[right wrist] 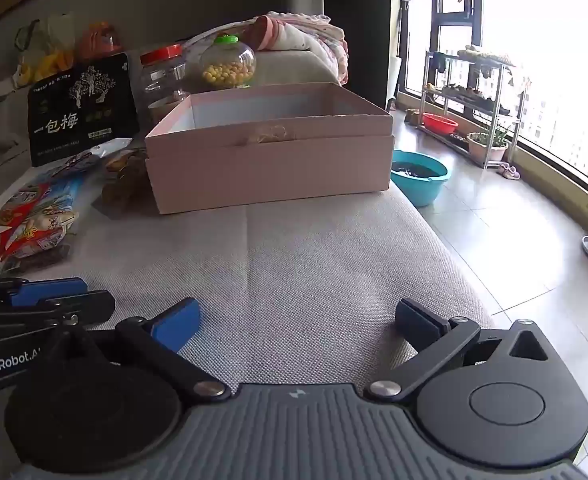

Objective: Organize snacks

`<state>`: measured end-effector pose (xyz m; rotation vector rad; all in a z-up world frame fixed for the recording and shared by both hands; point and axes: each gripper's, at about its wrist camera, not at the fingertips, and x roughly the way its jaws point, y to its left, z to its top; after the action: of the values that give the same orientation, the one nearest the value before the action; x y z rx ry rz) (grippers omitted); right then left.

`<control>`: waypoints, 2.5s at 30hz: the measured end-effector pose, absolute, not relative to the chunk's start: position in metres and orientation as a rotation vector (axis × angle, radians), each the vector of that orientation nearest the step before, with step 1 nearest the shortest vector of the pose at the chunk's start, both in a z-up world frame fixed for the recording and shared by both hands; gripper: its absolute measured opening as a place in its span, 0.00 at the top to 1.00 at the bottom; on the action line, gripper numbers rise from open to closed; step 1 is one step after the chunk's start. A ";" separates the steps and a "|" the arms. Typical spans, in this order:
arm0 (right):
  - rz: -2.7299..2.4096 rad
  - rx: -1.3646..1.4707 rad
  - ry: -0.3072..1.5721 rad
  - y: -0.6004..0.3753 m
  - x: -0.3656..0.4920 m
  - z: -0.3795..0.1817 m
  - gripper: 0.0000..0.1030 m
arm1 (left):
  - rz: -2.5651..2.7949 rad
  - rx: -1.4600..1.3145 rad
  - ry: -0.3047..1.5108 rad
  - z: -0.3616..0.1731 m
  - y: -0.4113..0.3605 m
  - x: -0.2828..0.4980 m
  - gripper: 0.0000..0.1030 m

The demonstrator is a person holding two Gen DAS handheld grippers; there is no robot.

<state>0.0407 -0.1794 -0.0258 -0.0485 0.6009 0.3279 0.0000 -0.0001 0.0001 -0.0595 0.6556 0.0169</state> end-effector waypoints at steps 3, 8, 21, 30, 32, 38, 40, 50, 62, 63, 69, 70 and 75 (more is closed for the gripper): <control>0.328 -0.050 0.600 -0.180 0.040 -0.026 0.00 | 0.013 -0.071 0.653 0.000 0.000 0.000 0.72; 0.325 -0.054 0.602 -0.179 0.040 -0.026 0.00 | 0.012 -0.074 0.652 0.000 0.001 0.000 0.73; 0.325 -0.057 0.598 -0.178 0.040 -0.026 0.00 | 0.012 -0.075 0.652 0.000 0.000 0.000 0.73; 0.325 -0.058 0.597 -0.177 0.040 -0.026 0.00 | 0.011 -0.077 0.652 0.000 0.001 0.000 0.72; 0.324 -0.059 0.597 -0.177 0.040 -0.026 0.00 | 0.011 -0.077 0.652 0.000 0.001 0.000 0.73; 0.324 -0.060 0.597 -0.177 0.040 -0.026 0.00 | 0.011 -0.077 0.651 0.000 0.000 0.000 0.73; 0.324 -0.060 0.597 -0.177 0.040 -0.026 0.00 | 0.010 -0.079 0.651 0.000 0.001 0.000 0.72; 0.324 -0.061 0.597 -0.177 0.040 -0.026 0.00 | 0.010 -0.079 0.651 0.000 0.001 0.000 0.72; 0.324 -0.062 0.597 -0.177 0.041 -0.026 0.00 | 0.010 -0.081 0.651 0.000 0.001 0.000 0.72; 0.324 -0.062 0.597 -0.177 0.041 -0.026 0.00 | 0.010 -0.081 0.651 0.000 0.001 0.000 0.72; 0.323 -0.064 0.598 -0.176 0.041 -0.026 0.00 | 0.011 -0.072 0.652 0.000 0.000 0.000 0.72; 0.324 -0.064 0.597 -0.176 0.041 -0.026 0.00 | 0.011 -0.069 0.652 0.000 0.000 0.000 0.72; 0.324 -0.064 0.599 -0.177 0.041 -0.025 0.00 | 0.012 -0.059 0.652 0.000 -0.001 0.000 0.72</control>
<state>0.0406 -0.1770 -0.0253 -0.0643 0.5990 0.3237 -0.0004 -0.0010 -0.0003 -0.0593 0.6524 0.0115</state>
